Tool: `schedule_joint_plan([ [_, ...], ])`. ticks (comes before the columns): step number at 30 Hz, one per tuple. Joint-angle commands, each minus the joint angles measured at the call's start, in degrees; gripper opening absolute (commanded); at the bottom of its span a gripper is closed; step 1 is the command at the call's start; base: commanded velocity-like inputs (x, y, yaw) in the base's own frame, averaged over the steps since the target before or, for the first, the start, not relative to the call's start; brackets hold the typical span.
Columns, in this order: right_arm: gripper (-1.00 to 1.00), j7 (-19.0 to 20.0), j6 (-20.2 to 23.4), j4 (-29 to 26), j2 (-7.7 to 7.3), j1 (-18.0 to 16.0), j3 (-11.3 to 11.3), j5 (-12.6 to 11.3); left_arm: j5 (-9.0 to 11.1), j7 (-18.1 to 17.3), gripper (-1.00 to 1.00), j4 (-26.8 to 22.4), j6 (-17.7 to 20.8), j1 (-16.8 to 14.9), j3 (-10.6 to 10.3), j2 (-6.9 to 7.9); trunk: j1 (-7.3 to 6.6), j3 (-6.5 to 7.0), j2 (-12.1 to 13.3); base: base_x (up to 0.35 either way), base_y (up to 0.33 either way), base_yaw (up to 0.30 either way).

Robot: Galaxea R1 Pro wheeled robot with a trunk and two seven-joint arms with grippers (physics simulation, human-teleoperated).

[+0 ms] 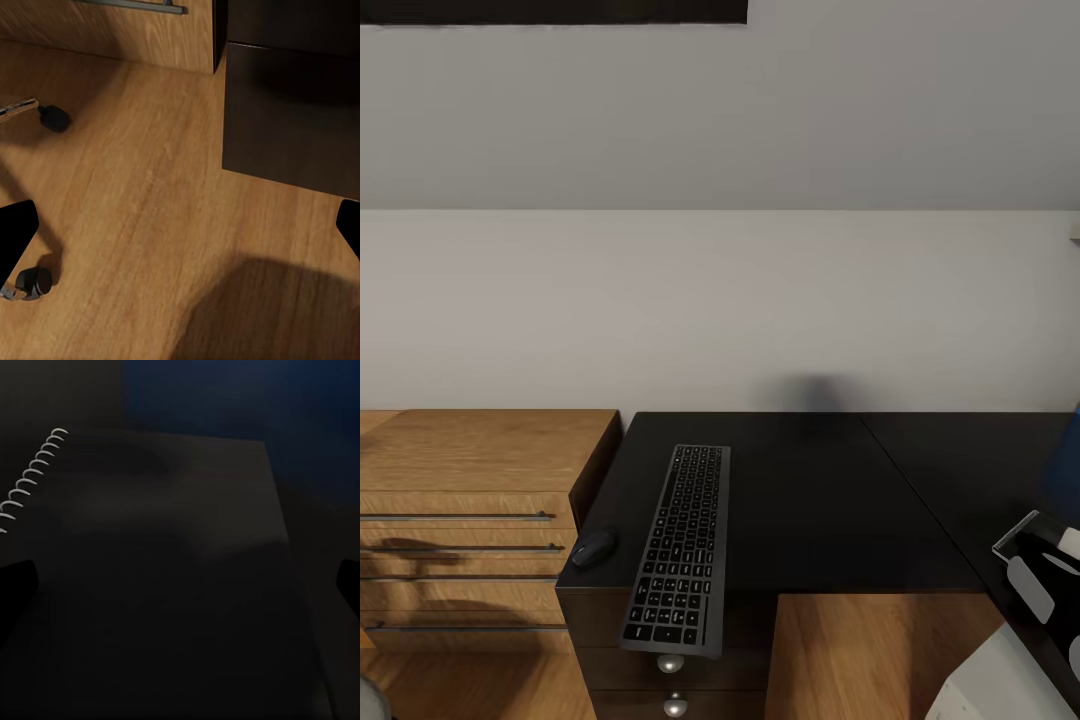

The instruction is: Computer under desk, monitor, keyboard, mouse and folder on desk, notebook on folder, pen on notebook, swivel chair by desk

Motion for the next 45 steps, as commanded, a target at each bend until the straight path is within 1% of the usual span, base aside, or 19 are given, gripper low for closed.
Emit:
schedule_joint_plan([
  [1,1.0,-0.13,-0.05,0.33,0.0,0.05,0.09,-1.53,0.61,0.41,1.0,-0.08,-0.27,-0.02,-0.43,0.09,0.0,-0.06,-0.02,0.0,0.0,0.0],
  [30,1.0,-0.05,-0.13,-0.03,0.15,0.05,0.21,-1.49,0.62,0.35,1.0,-0.08,-0.27,-0.02,-0.44,0.1,0.0,-0.06,-0.02,0.0,0.0,0.0],
  [36,1.0,-0.05,-0.15,-0.04,0.44,0.05,0.21,-1.45,0.62,0.51,1.0,-0.08,-0.23,-0.02,-0.44,0.09,1.32,-1.14,-2.43,0.0,0.0,0.0],
  [45,1.0,-0.03,-0.14,-0.03,0.57,0.05,0.21,-1.42,0.62,0.38,1.0,-0.08,-0.26,-0.02,-0.44,0.15,1.32,-1.14,-2.43,0.0,0.0,0.0],
])
